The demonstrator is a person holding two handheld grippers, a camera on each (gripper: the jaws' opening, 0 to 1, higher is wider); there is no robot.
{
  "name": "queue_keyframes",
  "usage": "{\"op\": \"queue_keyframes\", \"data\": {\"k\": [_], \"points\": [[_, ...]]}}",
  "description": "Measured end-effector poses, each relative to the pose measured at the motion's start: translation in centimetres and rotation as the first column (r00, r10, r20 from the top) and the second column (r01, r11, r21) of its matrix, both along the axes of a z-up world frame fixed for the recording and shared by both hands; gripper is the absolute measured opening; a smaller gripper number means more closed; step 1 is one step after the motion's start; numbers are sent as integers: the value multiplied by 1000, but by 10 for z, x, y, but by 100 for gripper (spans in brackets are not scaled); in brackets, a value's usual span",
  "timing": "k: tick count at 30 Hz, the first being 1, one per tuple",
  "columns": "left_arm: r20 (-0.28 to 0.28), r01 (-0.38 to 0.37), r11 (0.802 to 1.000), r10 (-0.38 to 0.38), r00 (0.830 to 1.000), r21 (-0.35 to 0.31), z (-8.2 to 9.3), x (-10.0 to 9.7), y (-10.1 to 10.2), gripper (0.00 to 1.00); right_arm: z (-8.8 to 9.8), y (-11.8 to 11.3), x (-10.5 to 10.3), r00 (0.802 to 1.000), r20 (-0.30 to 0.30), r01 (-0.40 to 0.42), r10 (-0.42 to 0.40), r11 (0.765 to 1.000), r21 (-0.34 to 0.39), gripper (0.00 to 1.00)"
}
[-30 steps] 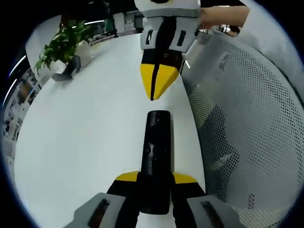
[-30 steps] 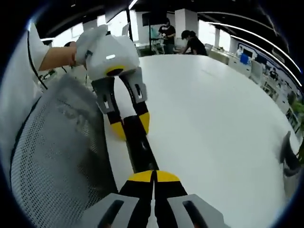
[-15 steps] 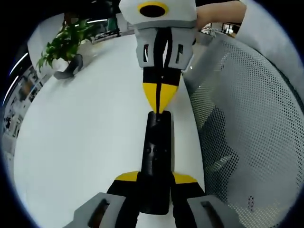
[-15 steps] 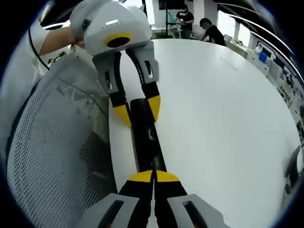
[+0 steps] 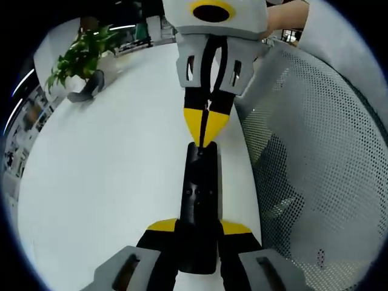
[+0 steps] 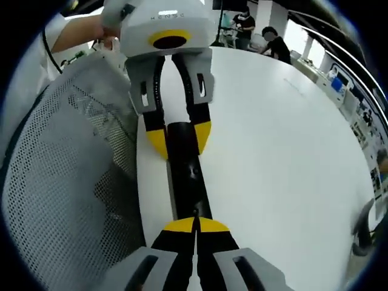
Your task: Press the specified remote control buttons in sequence, fully releasing each button before pressing the next.
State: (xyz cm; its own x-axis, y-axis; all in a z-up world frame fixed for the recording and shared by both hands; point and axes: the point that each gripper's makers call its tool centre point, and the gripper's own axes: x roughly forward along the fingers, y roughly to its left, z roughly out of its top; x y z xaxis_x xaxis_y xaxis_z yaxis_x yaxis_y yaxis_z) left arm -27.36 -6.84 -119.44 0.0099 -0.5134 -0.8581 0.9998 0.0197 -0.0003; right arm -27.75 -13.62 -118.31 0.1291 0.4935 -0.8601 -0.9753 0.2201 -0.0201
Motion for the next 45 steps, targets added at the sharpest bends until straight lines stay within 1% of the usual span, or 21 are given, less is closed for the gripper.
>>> {"op": "queue_keyframes", "data": {"k": [3, 6, 7, 9, 10, 11, 15, 16, 17, 21, 25, 29, 31, 33, 36, 38, 40, 41, 45], "points": [[0, 2, 1000, -2, 1000, 4, 0, 0, 0, 24, 0, 0, 1, 1000, -2, 27, -27, 999, 26, 0], [-1, 2, 1000, -2, 1000, 6, 0, 0, 0, 24, 2, 0, 1, 996, -41, 83, -81, 994, 74, 0], [-1, 2, 1000, -2, 1000, 6, 0, 0, 0, 24, 3, 0, 2, 995, -44, 88, -85, 993, 80, 0], [-4, 1, 1000, -1, 1000, 5, 0, 0, 0, 24, 2, 1, 2, 997, -28, 79, -77, 993, 83, 0], [-5, 0, 1000, 0, 1000, 4, 0, 0, 0, 24, 3, 3, 2, 999, -5, 53, -52, 995, 80, 0], [-6, 0, 1000, 0, 1000, 5, 0, 0, 0, 24, 4, 5, 2, 999, 1, 44, -44, 996, 77, 0], [-6, -3, 1000, 3, 1000, 7, 0, 0, 0, 24, 3, 10, 0, 999, -22, 25, -24, 997, 71, 0], [-7, -3, 1000, 3, 1000, 6, 0, 0, 0, 24, 2, 10, 1, 1000, -7, 17, -17, 998, 62, 0], [-7, -2, 1000, 2, 1000, 5, 0, 0, 0, 24, 2, 9, -1, 1000, -9, 4, -3, 999, 53, 0], [-4, 5, 1000, -5, 1000, 8, 0, -1, 1, 24, 2, 10, -1, 1000, 13, -26, 26, 999, 23, 0], [-4, 6, 1000, -6, 1000, 8, 0, -1, 1, 24, 1, 10, 0, 999, 31, -41, 41, 999, 7, 0], [-1, 9, 1000, -9, 1000, 11, 0, -1, 1, 24, 1, 10, 1, 999, 34, -23, 23, 1000, 4, 0], [1, 14, 1000, -14, 1000, 14, 0, -1, 0, 24, 1, 11, 0, 998, 55, -27, 27, 1000, -9, 0], [1, 16, 1000, -16, 1000, 15, 0, -1, 0, 24, 1, 12, 2, 994, 94, -56, 59, 998, -35, 0], [-1, 14, 1000, -14, 1000, 14, 0, -1, 0, 24, 0, 12, 2, 992, 111, -60, 64, 997, -37, 0], [-2, 11, 1000, -11, 1000, 9, 0, -1, 0, 24, 1, 11, 3, 994, 105, -31, 32, 999, -14, 0], [-5, 8, 1000, -8, 1000, 3, 0, -1, 0, 24, 2, 11, 3, 997, 76, 8, -10, 1000, 25, 0], [-5, 9, 1000, -9, 1000, 2, 0, -1, 0, 24, 2, 10, 3, 998, 63, 14, -17, 999, 34, 0], [-5, 9, 1000, -9, 1000, 11, 0, -1, 0, 24, 4, 11, 2, 999, 54, 0, -2, 999, 34, 0]]}}
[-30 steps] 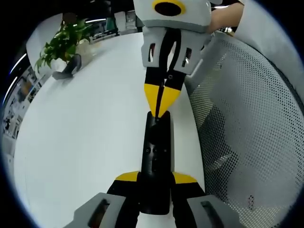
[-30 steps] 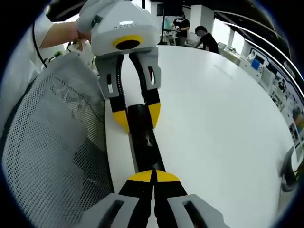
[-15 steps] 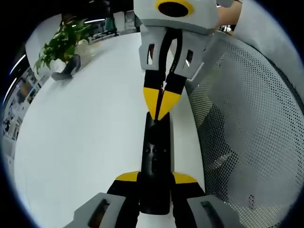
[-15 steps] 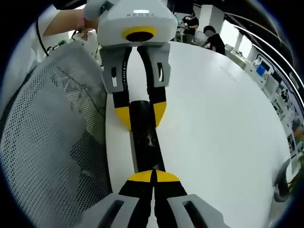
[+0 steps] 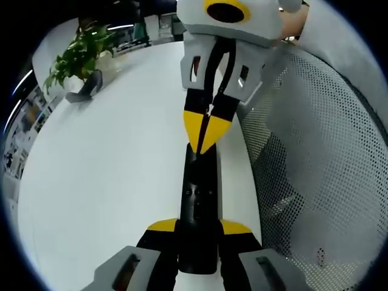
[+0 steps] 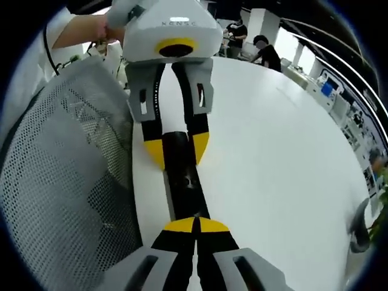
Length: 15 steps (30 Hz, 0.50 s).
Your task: Press the specified remote control buttons in sequence, fully releasing each button before pressing the next.
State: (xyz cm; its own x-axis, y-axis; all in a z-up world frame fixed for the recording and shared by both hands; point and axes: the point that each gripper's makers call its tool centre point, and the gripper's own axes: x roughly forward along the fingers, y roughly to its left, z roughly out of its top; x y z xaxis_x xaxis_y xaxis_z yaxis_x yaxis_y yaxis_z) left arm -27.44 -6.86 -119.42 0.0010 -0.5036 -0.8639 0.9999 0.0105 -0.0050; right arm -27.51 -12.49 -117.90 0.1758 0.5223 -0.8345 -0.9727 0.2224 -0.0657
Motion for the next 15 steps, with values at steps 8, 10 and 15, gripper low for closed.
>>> {"op": "queue_keyframes", "data": {"k": [8, 10, 15], "points": [[0, -4, 1000, 4, 1000, -5, 0, 0, 0, 24, 0, 9, -2, 998, -9, -63, 63, 998, 10, 0], [1, -5, 1000, 5, 1000, -7, 0, 0, 0, 24, -3, 9, -4, 997, -15, -72, 72, 997, 4, 0], [-1, -11, 1000, 11, 1000, -21, 0, 0, 0, 24, -2, 9, -4, 995, 6, -100, 100, 995, -4, 0]]}}
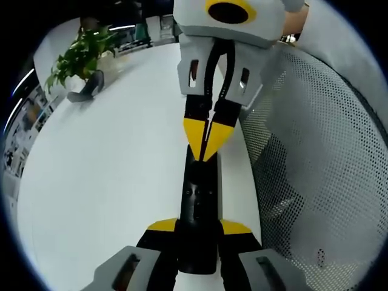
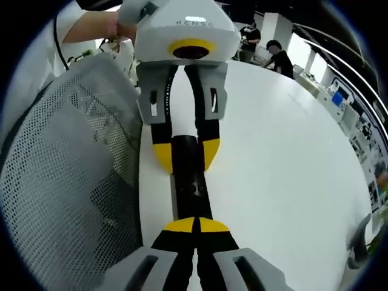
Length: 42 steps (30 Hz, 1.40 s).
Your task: Press the specified remote control buttons in sequence, fully releasing each button before pressing the next.
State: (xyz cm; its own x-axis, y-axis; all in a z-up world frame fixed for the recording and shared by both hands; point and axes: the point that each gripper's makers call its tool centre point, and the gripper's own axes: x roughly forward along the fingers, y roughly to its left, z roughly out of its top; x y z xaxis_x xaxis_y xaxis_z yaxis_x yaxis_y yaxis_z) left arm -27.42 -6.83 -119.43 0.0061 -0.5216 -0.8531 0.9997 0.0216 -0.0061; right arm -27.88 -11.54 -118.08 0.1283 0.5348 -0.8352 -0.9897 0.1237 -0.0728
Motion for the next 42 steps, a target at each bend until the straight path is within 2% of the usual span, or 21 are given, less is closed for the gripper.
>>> {"op": "queue_keyframes", "data": {"k": [3, 10, 16, 20, 24, 26, 42], "points": [[0, -2, 1000, 2, 1000, 1, 0, 0, 0, 24, 0, 2, -1, 999, 18, -37, 38, 999, -26, 0], [-3, -2, 1000, 2, 1000, 6, 0, 0, 0, 24, -2, 4, 1, 998, 24, -57, 59, 997, -61, 0], [-2, -5, 1000, 5, 1000, 9, 0, 0, 0, 24, -1, 2, 2, 1000, 10, -1, 1, 1000, -1, 0], [1, -5, 1000, 5, 1000, 7, 0, 0, 0, 24, 0, 3, 1, 999, 27, -25, 25, 1000, -7, 0], [1, -7, 1000, 7, 1000, 7, 0, 0, 0, 24, 2, 4, 0, 1000, -19, -5, 5, 1000, 20, 1], [1, -8, 1000, 8, 1000, 7, 0, 0, 0, 24, 2, 5, 2, 1000, -15, -5, 6, 1000, 26, 4], [-1, -8, 1000, 8, 1000, -13, 0, 0, -1, 24, -1, 5, 1, 996, -85, -32, 34, 999, 20, 4]]}}
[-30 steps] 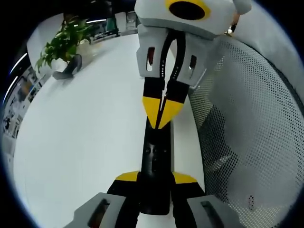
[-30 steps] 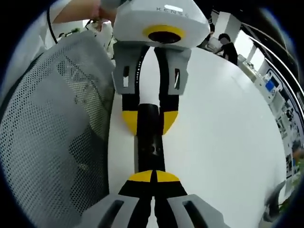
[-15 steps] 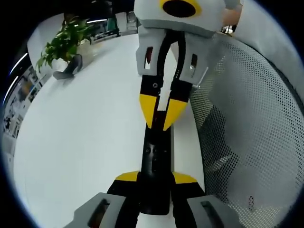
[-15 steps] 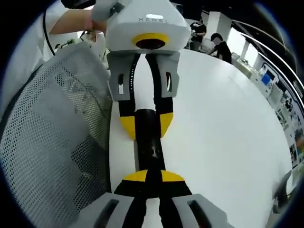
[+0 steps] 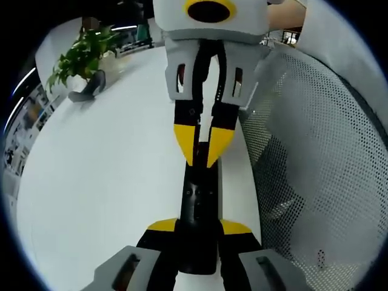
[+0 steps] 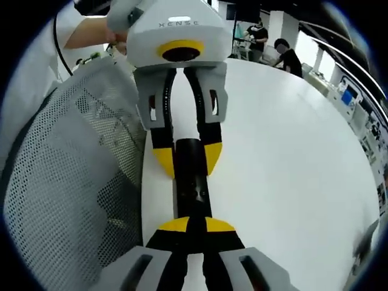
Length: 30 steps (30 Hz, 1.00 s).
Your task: Press the specified remote control buttons in sequence, fully releasing each button before pressing the next.
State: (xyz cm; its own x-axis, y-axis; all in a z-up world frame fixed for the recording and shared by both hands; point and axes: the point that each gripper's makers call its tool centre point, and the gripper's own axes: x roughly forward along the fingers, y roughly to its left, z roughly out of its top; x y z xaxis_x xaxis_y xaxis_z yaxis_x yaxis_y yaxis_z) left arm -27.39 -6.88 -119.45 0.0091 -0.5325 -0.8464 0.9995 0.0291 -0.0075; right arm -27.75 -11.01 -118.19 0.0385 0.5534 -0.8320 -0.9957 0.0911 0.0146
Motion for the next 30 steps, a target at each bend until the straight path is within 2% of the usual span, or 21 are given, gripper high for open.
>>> {"op": "queue_keyframes", "data": {"k": [3, 5, 6, 8, 11, 14, 15, 16, 17, 19, 22, 25, 27, 30], "points": [[0, 3, 1000, -3, 1000, -2, 0, 0, 0, 24, -1, 1, -2, 999, 27, -29, 29, 999, -23, 4], [-1, 8, 1000, -8, 1000, -3, 0, 0, 0, 24, -1, 1, -3, 989, 74, -124, 129, 990, -73, 5], [-2, 12, 1000, -12, 1000, -8, 0, 0, 0, 24, -2, 2, -3, 990, 63, -118, 123, 989, -88, 5], [-7, 14, 999, -14, 1000, -31, 0, 0, 1, 24, -3, 3, -4, 985, 59, -156, 164, 981, -120, 5], [-7, 10, 999, -10, 1000, -39, 0, 0, 0, 24, -3, 3, -2, 990, 35, -130, 135, 985, -112, 5], [-7, 11, 999, -11, 1000, -37, 1, -1, 0, 24, -3, 2, -4, 988, 57, -139, 145, 985, -105, 5], [-7, 11, 999, -12, 1000, -38, 1, -1, 0, 24, -2, 2, -4, 989, 61, -129, 135, 987, -100, 5], [-7, 10, 999, -10, 1000, -40, 1, -1, 0, 24, -2, 3, -3, 995, 46, -86, 89, 993, -75, 5], [-8, 7, 999, -8, 1000, -42, 1, -1, 0, 24, -1, 3, -2, 999, 5, -34, 35, 999, -27, 5], [-7, 1, 999, -1, 1000, -46, 1, -1, 0, 24, 0, 3, 0, 999, -30, 17, -15, 998, 54, 5], [-5, -7, 999, 7, 1000, -52, 1, -1, 0, 24, 1, 3, -1, 1000, -9, 13, -12, 994, 110, 6], [-6, -8, 998, 7, 1000, -68, 1, -1, 0, 24, 1, 4, -3, 1000, 10, 3, -4, 992, 125, 7], [-5, -12, 997, 11, 1000, -79, 1, -1, 0, 24, 1, 6, -3, 999, 38, -25, 21, 994, 110, 7], [-6, -15, 996, 14, 1000, -90, 1, -1, 0, 24, 1, 7, -2, 999, 33, -24, 21, 995, 93, 7]]}}
